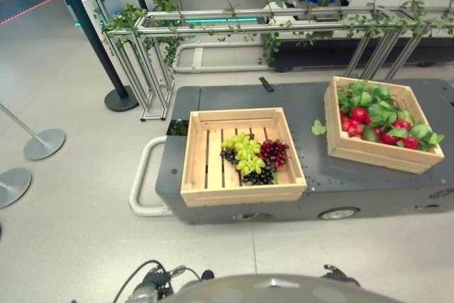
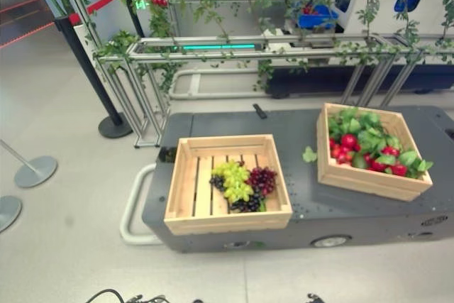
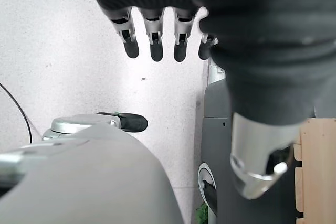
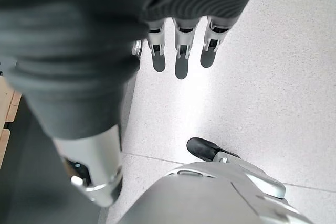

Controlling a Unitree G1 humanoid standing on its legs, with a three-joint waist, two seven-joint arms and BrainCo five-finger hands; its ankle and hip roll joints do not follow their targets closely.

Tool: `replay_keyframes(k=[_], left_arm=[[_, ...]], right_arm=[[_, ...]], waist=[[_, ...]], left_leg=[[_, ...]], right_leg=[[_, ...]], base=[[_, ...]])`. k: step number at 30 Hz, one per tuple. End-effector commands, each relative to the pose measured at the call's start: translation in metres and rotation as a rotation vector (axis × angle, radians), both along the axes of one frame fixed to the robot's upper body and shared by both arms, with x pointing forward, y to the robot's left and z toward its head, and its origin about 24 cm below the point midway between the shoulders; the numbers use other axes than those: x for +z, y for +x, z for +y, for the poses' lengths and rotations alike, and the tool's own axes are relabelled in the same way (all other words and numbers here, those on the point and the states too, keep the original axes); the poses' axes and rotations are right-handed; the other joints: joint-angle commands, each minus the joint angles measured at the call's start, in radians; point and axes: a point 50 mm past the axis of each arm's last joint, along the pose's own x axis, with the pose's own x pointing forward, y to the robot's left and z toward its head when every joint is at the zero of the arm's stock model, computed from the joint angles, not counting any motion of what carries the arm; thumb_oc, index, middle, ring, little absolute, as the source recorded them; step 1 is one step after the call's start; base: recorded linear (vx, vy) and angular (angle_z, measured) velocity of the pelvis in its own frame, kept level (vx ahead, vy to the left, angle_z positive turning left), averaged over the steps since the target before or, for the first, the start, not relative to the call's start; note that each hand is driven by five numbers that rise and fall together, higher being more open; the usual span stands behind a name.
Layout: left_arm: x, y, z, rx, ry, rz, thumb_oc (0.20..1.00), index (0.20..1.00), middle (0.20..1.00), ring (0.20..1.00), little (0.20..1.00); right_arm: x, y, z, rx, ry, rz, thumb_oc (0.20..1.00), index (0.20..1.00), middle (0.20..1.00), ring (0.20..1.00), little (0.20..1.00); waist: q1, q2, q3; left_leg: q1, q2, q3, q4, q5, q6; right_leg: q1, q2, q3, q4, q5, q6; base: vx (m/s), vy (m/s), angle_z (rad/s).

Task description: Pick up the fruits from the basket on one side to the basket on the other side

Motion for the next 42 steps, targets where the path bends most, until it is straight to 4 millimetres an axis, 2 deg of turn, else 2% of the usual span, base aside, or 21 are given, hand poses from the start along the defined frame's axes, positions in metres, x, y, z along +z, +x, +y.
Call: replay_keyframes(k=[1, 11, 20, 24, 25, 26, 29, 32, 34, 36, 37, 38, 40, 41, 42], left_arm=[[0.001, 0.020, -0.007, 0.005, -0.019, -0.031, 1.000, 1.000, 1.000, 1.000, 1.000], [0.002, 0.023, -0.007, 0.059, -0.039, -0.055, 1.000, 1.000, 1.000, 1.000, 1.000], [0.018, 0.061, -0.003, 0.080, -0.005, -0.263, 1.000, 1.000, 1.000, 1.000, 1.000], [0.043, 0.095, -0.004, 0.066, 0.005, -0.475, 1.000, 1.000, 1.000, 1.000, 1.000], [0.062, 0.111, -0.002, 0.058, 0.001, -0.607, 1.000, 1.000, 1.000, 1.000, 1.000], [0.062, 0.110, -0.002, 0.058, 0.001, -0.606, 1.000, 1.000, 1.000, 1.000, 1.000], [0.091, 0.127, 0.000, 0.029, -0.008, -0.774, 1.000, 1.000, 1.000, 1.000, 1.000], [0.112, 0.135, 0.001, 0.003, -0.014, -0.882, 1.000, 1.000, 1.000, 1.000, 1.000], [0.123, 0.139, 0.000, 0.004, -0.017, -0.939, 1.000, 1.000, 1.000, 1.000, 1.000], [0.130, 0.142, 0.002, 0.000, -0.008, -0.969, 1.000, 1.000, 1.000, 1.000, 1.000], [0.136, 0.143, 0.001, -0.013, -0.005, -0.996, 1.000, 1.000, 1.000, 1.000, 1.000], [0.140, 0.145, 0.001, -0.019, -0.004, -1.016, 1.000, 1.000, 1.000, 1.000, 1.000], [0.149, 0.149, 0.001, -0.038, 0.016, -1.049, 1.000, 1.000, 1.000, 1.000, 1.000], [0.157, 0.153, 0.003, -0.051, 0.036, -1.080, 1.000, 1.000, 1.000, 1.000, 1.000], [0.157, 0.153, 0.003, -0.051, 0.036, -1.080, 1.000, 1.000, 1.000, 1.000, 1.000]], right_arm=[[0.005, 0.017, -0.010, 0.040, -0.034, -0.024, 1.000, 1.000, 1.000, 1.000, 1.000], [0.005, 0.018, -0.011, 0.039, -0.036, -0.025, 1.000, 1.000, 1.000, 1.000, 1.000], [0.013, 0.033, -0.019, 0.025, -0.071, -0.113, 1.000, 1.000, 1.000, 1.000, 1.000], [0.017, 0.041, -0.023, 0.026, -0.092, -0.154, 1.000, 1.000, 1.000, 1.000, 1.000], [0.018, 0.041, -0.026, 0.026, -0.098, -0.165, 1.000, 1.000, 1.000, 1.000, 1.000], [0.018, 0.041, -0.026, 0.026, -0.098, -0.164, 1.000, 1.000, 1.000, 1.000, 1.000], [0.020, 0.041, -0.032, 0.015, -0.107, -0.166, 1.000, 1.000, 1.000, 1.000, 1.000], [0.021, 0.039, -0.038, 0.000, -0.120, -0.157, 1.000, 1.000, 1.000, 1.000, 1.000], [0.022, 0.041, -0.041, -0.010, -0.129, -0.159, 1.000, 1.000, 1.000, 1.000, 1.000], [0.023, 0.042, -0.042, -0.018, -0.132, -0.160, 1.000, 1.000, 1.000, 1.000, 1.000], [0.022, 0.039, -0.044, -0.023, -0.139, -0.144, 1.000, 1.000, 1.000, 1.000, 1.000], [0.022, 0.037, -0.045, -0.031, -0.143, -0.137, 1.000, 1.000, 1.000, 1.000, 1.000], [0.022, 0.032, -0.049, -0.053, -0.153, -0.125, 1.000, 1.000, 1.000, 1.000, 1.000], [0.023, 0.031, -0.052, -0.068, -0.161, -0.127, 1.000, 1.000, 1.000, 1.000, 1.000], [0.023, 0.032, -0.052, -0.068, -0.161, -0.127, 1.000, 1.000, 1.000, 1.000, 1.000]], waist=[[0.009, -0.022, 0.021], [0.008, -0.017, 0.028], [0.010, 0.001, 0.066], [0.014, 0.005, 0.091], [0.019, 0.008, 0.107], [0.018, 0.008, 0.106], [0.029, 0.006, 0.136], [0.038, 0.011, 0.162], [0.050, 0.012, 0.180], [0.054, 0.013, 0.181], [0.054, 0.012, 0.172], [0.052, 0.017, 0.167], [0.047, 0.030, 0.168], [0.047, 0.043, 0.169], [0.048, 0.043, 0.169]], left_leg=[[0.046, -0.003, 0.006, 0.059, -0.137, -0.013], [0.046, 0.004, 0.004, 0.056, -0.132, -0.019], [0.004, 0.011, -0.017, 0.105, -0.125, -0.035], [-0.031, 0.001, -0.034, 0.159, -0.131, -0.039], [-0.053, -0.009, -0.044, 0.196, -0.133, -0.041], [-0.054, -0.009, -0.045, 0.199, -0.134, -0.041], [-0.111, -0.040, -0.057, 0.301, -0.130, -0.051], [-0.176, -0.062, -0.064, 0.419, -0.100, -0.060], [-0.217, -0.095, -0.095, 0.455, -0.084, -0.065], [-0.229, -0.097, -0.101, 0.438, -0.094, -0.062], [-0.217, -0.050, -0.089, 0.375, -0.107, -0.065], [-0.219, -0.005, -0.085, 0.321, -0.086, -0.073], [-0.232, 0.083, -0.061, 0.213, -0.007, -0.088], [-0.238, 0.126, -0.028, 0.146, 0.045, -0.099], [-0.235, 0.126, -0.026, 0.142, 0.047, -0.099]], right_leg=[[-0.010, -0.031, -0.031, 0.041, -0.058, 0.056], [-0.011, -0.025, -0.031, 0.038, -0.062, 0.053], [-0.024, -0.013, -0.039, 0.043, -0.069, 0.039], [-0.029, -0.009, -0.043, 0.043, -0.070, 0.030], [-0.029, -0.009, -0.046, 0.044, -0.072, 0.026], [-0.030, -0.009, -0.047, 0.044, -0.072, 0.027], [-0.030, -0.022, -0.055, 0.046, -0.069, 0.019], [-0.026, -0.027, -0.066, 0.046, -0.067, 0.011], [-0.028, -0.030, -0.065, 0.047, -0.066, 0.006], [-0.033, -0.030, -0.063, 0.048, -0.070, 0.008], [-0.035, -0.032, -0.062, 0.052, -0.076, 0.015], [-0.032, -0.032, -0.067, 0.055, -0.080, 0.023], [-0.030, -0.032, -0.074, 0.063, -0.090, 0.039], [-0.018, -0.036, -0.081, 0.061, -0.102, 0.050], [-0.018, -0.035, -0.080, 0.062, -0.102, 0.049]], base=[[0.00, 0.000, 0.00], [0.00, -0.003, 0.00], [-0.03, -0.035, 0.04], [-0.06, -0.055, 0.12], [-0.05, -0.044, 0.12], [-0.05, -0.041, 0.10], [-0.06, -0.031, 0.12], [-0.06, -0.019, 0.18], [-0.05, -0.006, 0.11], [0.02, 0.023, -0.02], [0.08, 0.097, -0.05], [0.12, 0.130, 0.03], [0.14, 0.177, 0.23], [0.12, 0.162, 0.28], [0.11, 0.176, 0.25]])
